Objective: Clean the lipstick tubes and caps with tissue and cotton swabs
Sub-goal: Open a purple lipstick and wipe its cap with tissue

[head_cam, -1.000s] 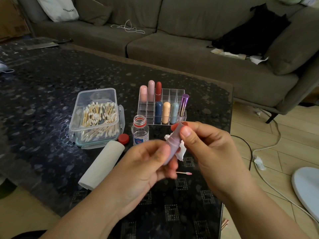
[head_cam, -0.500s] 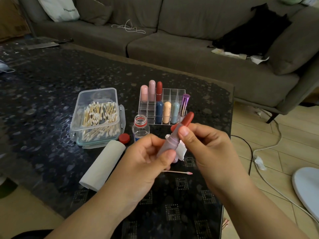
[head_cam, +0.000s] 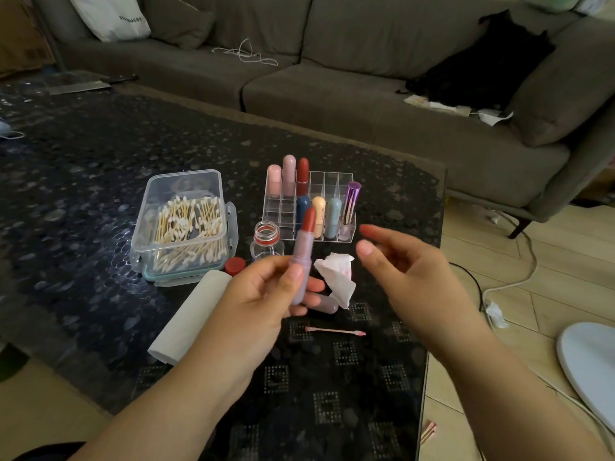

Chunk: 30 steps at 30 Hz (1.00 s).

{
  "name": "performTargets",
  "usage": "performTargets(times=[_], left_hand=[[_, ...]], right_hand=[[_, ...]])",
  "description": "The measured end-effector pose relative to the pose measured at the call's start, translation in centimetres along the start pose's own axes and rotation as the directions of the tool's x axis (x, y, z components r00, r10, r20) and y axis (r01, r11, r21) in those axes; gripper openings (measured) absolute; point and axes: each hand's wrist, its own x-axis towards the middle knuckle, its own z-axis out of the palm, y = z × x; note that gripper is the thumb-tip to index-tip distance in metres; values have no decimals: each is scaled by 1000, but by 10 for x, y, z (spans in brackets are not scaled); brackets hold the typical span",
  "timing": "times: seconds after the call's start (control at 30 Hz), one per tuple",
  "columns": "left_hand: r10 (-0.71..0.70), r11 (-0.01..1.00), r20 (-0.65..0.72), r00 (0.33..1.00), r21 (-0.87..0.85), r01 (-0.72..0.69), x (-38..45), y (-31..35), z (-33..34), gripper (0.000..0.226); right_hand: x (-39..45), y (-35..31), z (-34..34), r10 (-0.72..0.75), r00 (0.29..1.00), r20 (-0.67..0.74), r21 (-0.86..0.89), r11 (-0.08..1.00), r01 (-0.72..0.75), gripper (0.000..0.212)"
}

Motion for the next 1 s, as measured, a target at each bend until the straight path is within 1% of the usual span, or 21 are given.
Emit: performTargets(times=[0.03, 0.07, 0.13, 0.17, 0.23, 0.3, 0.37, 0.47, 0.63, 0.73, 0.8, 0.87, 0.93, 1.0], left_hand=[[5, 1000, -36, 999, 26, -4, 1, -1, -1, 24], [15, 998, -61, 998, 57, -12, 2, -2, -3, 20], [38, 994, -95, 995, 102, -28, 2, -4, -4, 16], [48, 993, -102, 994, 112, -36, 2, -5, -4, 17], [67, 991, -97, 993, 123, -54, 1, -4, -4, 22], [81, 989, -84, 993, 131, -70, -1, -3, -3, 23], [92, 987, -71, 993, 139, -82, -1, -4, -4, 22], [100, 985, -60, 993, 150, -90, 0, -4, -6, 25], [97, 985, -61, 993, 146, -87, 0, -3, -9, 24], [81, 991, -49, 996, 108, -75, -2, 0, -7, 23], [53, 997, -30, 998, 51, -51, -3, 2, -3, 29], [21, 1000, 0, 1000, -6, -21, -4, 3, 0, 35], [11, 999, 14, 1000, -47, -10, -4, 3, 2, 39], [-14, 998, 23, 1000, -68, 15, -4, 2, 3, 38]], right_hand=[[4, 6, -2, -4, 999, -41, -169, 986, -3, 40], [8, 13, -2, -15, 999, -50, -312, 950, -2, 41], [13, 23, 5, -8, 1000, 11, -498, 867, 12, 48], [14, 27, 11, -1, 998, 58, -548, 836, 33, 50], [16, 33, 23, -4, 992, 125, -575, 815, 76, 48], [18, 34, 32, -19, 990, 140, -572, 815, 96, 33], [21, 34, 36, -9, 993, 115, -576, 814, 74, 21], [23, 31, 34, 14, 1000, 20, -513, 858, -2, 18], [17, 20, 24, -44, 998, -49, -410, 912, 20, 16], [13, 13, 15, -33, 998, -61, -281, 960, 15, 18], [11, 8, 10, -30, 998, -63, -140, 990, 21, 22], [7, 4, 7, -17, 999, -28, 45, 999, 19, 25], [1, -2, 4, -18, 997, 70, 233, 972, 1, 20], [-4, -6, 1, -23, 982, 185, 384, 922, -51, 12]])
